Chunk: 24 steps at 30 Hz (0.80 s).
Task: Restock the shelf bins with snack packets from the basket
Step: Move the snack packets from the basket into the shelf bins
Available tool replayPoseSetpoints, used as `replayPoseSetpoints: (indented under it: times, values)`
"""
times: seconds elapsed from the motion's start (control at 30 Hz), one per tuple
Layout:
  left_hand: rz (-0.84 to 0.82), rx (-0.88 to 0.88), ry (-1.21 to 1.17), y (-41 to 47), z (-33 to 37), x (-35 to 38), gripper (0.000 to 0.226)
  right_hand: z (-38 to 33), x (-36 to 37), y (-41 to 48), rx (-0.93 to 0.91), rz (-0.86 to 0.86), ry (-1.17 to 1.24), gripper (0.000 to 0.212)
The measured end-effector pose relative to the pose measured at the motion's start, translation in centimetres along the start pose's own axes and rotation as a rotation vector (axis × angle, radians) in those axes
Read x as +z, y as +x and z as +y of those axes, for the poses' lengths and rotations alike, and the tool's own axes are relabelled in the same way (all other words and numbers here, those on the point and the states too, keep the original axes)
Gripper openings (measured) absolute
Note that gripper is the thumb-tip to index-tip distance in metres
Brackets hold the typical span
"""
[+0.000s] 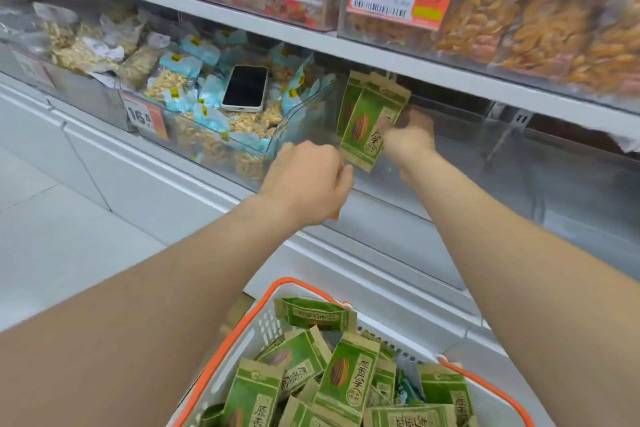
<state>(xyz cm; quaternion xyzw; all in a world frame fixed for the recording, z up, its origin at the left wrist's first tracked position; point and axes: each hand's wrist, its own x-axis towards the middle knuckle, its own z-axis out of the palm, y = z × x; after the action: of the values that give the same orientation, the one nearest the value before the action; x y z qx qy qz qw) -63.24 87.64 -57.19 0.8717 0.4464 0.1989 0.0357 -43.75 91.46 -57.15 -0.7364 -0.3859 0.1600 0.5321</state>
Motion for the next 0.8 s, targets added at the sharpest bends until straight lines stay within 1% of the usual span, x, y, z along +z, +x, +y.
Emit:
replayPoseSetpoints:
  times: [0.07,0.17,0.27,0.33,0.4,0.57,0.63,0.73,0.77,0.8]
  values:
    - [-0.021,0.053,0.066,0.3,-0.1,0.6,0.060,0.3,1.2,1.5,0.019,-0.017,-0.122,0.036]
    - [-0.062,0.056,0.067,1.0,-0.6,1.7,0.064,0.5,2.9,3.5,0.068,0.000,-0.254,0.055]
    - [-0.042,0.068,0.062,1.3,-0.8,2.5,0.065,0.5,4.1,4.9,0.010,0.038,-0.469,0.050]
    - [-0.020,0.093,0.072,1.4,-1.0,2.7,0.065,0.5,4.7,5.6,-0.017,0.046,-0.525,0.043]
    - [-0.003,0.122,0.089,1.4,-1.2,3.0,0.066,0.6,5.0,6.0,-0.046,0.047,-0.591,0.042]
    - [0.032,0.158,0.105,1.3,-1.7,3.7,0.071,0.6,5.5,7.1,-0.115,0.092,-0.597,0.035]
    - [0.041,0.167,0.107,1.3,-1.7,3.8,0.071,0.4,5.6,7.0,-0.120,0.124,-0.602,0.041]
    - [0.052,0.173,0.105,1.3,-1.7,3.7,0.069,0.6,5.5,7.0,-0.086,0.159,-0.541,0.061]
    - [0.055,0.175,0.102,1.3,-1.6,3.7,0.068,0.6,5.5,7.0,-0.075,0.157,-0.549,0.063]
    - [0.055,0.173,0.099,1.3,-1.6,3.7,0.068,0.7,5.4,6.9,-0.068,0.141,-0.572,0.059]
